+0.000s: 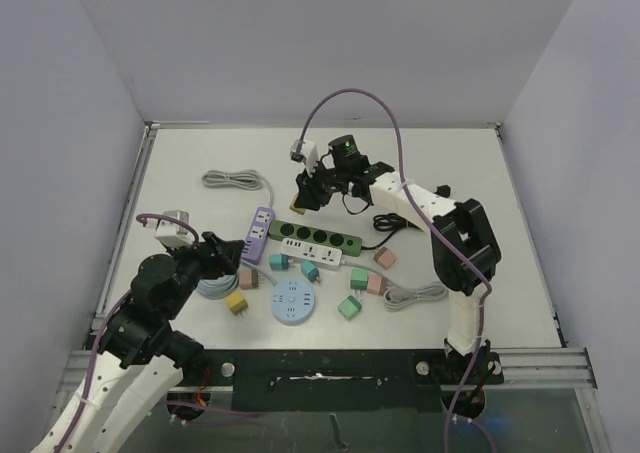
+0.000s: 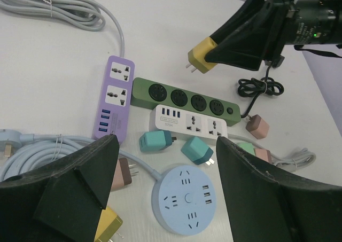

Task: Insert the plug

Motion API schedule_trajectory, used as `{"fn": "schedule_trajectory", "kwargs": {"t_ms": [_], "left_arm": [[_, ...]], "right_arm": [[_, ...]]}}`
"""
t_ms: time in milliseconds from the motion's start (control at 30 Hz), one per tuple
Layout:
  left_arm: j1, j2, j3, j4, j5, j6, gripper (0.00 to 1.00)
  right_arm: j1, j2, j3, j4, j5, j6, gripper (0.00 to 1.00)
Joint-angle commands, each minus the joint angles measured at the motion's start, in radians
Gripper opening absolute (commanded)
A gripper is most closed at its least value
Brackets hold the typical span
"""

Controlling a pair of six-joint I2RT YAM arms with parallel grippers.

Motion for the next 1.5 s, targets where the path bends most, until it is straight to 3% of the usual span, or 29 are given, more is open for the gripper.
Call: {"fn": "schedule_trajectory", "kwargs": {"t_ms": [0,400,1467], "left_arm": [[0.004,-0.014,0.009,0.016,-0.033,-0.006,0.72],[0.006,0.013,0.014,0.009,-0.033,-0.001,0.72],[0.010,-0.035,0.010,0.001,-0.070,-0.017,0.72]], "right_arm": [[0.023,0.054,0.111,-0.013,-0.022,-0.043,0.00],[0.043,0.182,0.211,-0.138,-0.110,-0.113,0.00],[0.112,0.242,0.138,-0.204,0.103,-0.322,0.00]]}}
